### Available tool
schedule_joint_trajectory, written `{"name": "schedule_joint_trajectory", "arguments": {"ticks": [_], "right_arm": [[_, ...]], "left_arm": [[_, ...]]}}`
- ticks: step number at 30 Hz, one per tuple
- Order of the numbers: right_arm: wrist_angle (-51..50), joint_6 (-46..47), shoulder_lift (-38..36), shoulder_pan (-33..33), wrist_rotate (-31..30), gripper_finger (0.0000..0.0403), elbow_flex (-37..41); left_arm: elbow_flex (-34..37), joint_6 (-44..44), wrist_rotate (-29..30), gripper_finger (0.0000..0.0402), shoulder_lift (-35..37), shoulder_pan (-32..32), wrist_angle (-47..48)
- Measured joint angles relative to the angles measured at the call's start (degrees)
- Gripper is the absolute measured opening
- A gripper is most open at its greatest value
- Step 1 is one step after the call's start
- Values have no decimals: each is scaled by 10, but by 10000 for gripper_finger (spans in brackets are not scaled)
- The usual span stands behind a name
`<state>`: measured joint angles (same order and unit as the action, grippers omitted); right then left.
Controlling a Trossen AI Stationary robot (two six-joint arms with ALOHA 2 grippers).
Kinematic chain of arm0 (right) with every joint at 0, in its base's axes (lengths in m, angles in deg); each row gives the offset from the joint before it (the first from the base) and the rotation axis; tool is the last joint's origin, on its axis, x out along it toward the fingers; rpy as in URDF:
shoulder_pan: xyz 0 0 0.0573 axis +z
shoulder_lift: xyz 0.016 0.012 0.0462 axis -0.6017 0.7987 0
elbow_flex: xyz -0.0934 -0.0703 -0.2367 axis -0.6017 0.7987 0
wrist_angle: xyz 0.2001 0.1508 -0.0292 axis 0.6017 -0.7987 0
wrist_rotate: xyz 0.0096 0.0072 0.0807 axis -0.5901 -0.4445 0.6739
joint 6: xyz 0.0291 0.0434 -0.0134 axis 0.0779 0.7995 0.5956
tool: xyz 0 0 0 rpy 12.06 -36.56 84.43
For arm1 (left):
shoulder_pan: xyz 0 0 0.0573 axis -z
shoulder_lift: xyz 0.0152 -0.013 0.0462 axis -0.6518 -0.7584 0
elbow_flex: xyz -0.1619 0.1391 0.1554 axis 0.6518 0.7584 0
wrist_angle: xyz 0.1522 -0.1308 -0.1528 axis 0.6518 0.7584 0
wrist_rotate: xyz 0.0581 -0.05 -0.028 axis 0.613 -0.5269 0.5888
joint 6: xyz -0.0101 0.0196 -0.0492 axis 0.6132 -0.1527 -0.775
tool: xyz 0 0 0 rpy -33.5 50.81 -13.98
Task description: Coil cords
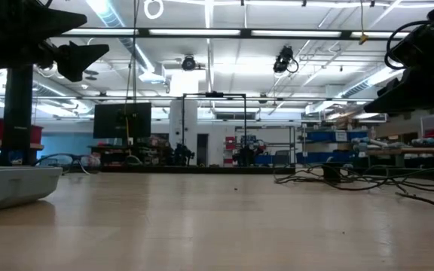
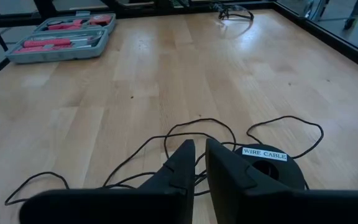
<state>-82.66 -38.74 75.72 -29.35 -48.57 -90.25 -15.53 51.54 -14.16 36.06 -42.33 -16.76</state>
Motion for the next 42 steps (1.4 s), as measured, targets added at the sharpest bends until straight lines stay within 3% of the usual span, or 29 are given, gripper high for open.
{"name": "schedule_joint_trajectory", "arguments": {"ticks": [22, 32, 42], "right_arm": [[5, 0, 0, 0, -9, 39, 0], [207, 15, 0, 0, -70, 39, 0], [355, -8, 0, 0, -83, 39, 0]], "left_arm": [[0, 0, 0, 395, 0, 0, 0], [0, 0, 0, 395, 0, 0, 0], [0, 0, 0, 395, 0, 0, 0]]}}
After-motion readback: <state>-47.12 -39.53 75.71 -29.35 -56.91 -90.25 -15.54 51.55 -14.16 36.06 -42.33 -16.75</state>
